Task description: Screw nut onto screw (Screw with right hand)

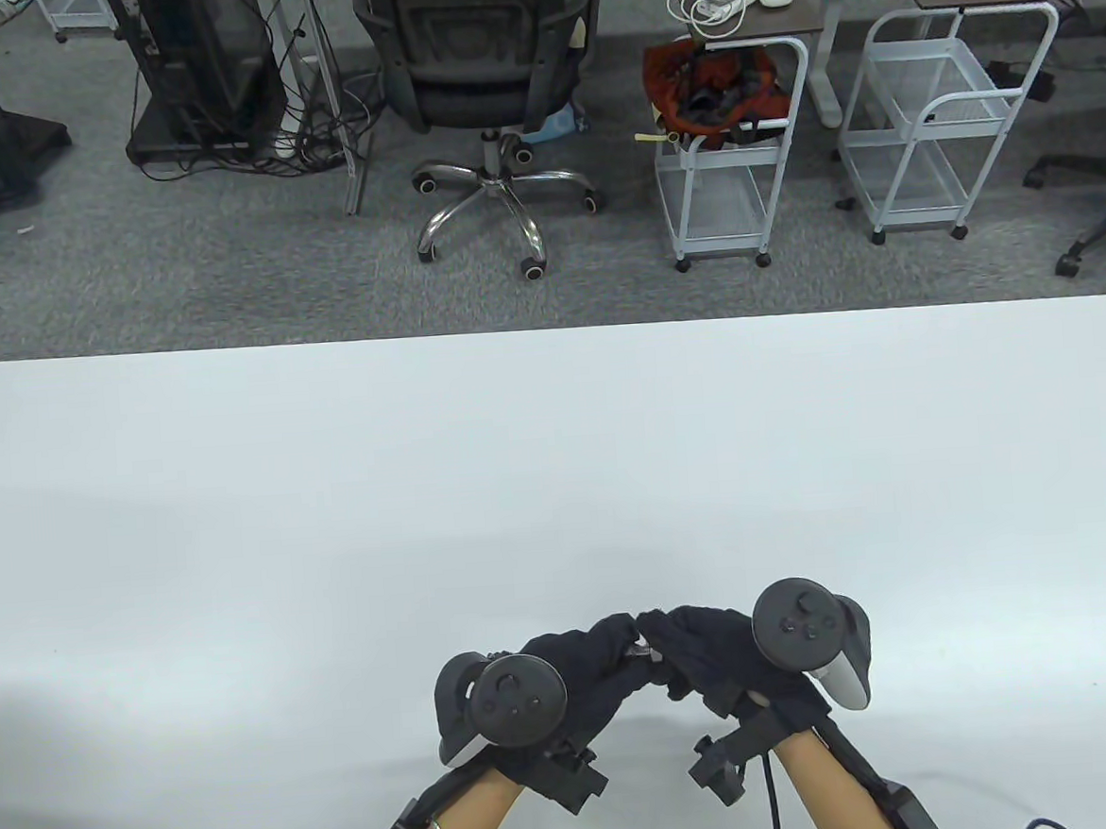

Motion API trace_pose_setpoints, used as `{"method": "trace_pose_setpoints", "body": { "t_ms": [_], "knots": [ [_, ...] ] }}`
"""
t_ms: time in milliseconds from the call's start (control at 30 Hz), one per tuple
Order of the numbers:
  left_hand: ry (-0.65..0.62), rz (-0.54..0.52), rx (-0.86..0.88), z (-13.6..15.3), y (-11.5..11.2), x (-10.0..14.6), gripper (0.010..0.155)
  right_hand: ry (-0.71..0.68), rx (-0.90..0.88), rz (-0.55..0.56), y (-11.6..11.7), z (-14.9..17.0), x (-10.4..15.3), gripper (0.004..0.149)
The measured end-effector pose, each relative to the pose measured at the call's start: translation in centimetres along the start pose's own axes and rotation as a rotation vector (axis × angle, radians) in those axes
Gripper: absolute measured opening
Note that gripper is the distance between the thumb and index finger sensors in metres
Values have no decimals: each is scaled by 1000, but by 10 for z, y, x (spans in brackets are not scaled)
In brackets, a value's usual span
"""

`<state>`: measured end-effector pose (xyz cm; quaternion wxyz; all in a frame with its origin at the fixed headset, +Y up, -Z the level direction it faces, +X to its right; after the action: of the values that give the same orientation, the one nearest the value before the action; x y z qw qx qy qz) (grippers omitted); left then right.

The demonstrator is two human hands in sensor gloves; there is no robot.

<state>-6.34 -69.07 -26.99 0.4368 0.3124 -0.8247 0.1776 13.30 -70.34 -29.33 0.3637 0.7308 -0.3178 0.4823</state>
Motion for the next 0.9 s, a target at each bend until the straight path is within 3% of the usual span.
{"method": "trace_pose_setpoints", "body": {
  "t_ms": [133, 167, 233, 267, 500, 600, 633, 833, 900],
  "knots": [
    [-9, -25, -86, -1, 2, 0, 50, 42, -14, -258, 5, -1, -3, 55],
    [-20, -16, -84, -1, 3, 0, 50, 42, -6, -252, 4, -2, -2, 50],
    [-34, -4, -39, -4, 3, 0, 51, -3, 0, -51, 0, -2, -3, 47],
    [-42, 4, -22, -5, 2, 0, 52, 5, -13, -5, -1, -2, -2, 46],
    [-27, -7, -37, -5, 3, 1, 51, 35, -7, -239, 0, -4, 0, 51],
    [-40, 19, -3, -4, -1, 0, 52, 10, 21, -18, -4, -3, 0, 47],
    [-29, 30, 22, -3, -3, -1, 52, 13, 27, -5, -5, -2, 1, 47],
    [-20, 18, -7, -2, -3, 0, 51, 64, 19, -262, -1, -3, 3, 52],
    [-27, 27, 11, -3, -3, 0, 52, 8, 58, -104, -5, -4, 2, 48]
  ]
}}
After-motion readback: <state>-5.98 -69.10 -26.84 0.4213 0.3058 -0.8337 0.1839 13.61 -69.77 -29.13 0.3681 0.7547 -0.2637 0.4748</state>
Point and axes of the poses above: the tracker on the back of each hand, its own z axis roughly to the little-finger side, its own x axis roughly from the fingertips to the wrist, y = z × x, the point moved 2 cm from there along -x, roughly from the wrist to the fingertips, and after that the axes turned 2 degrees about -x, right-handed, at the moved point
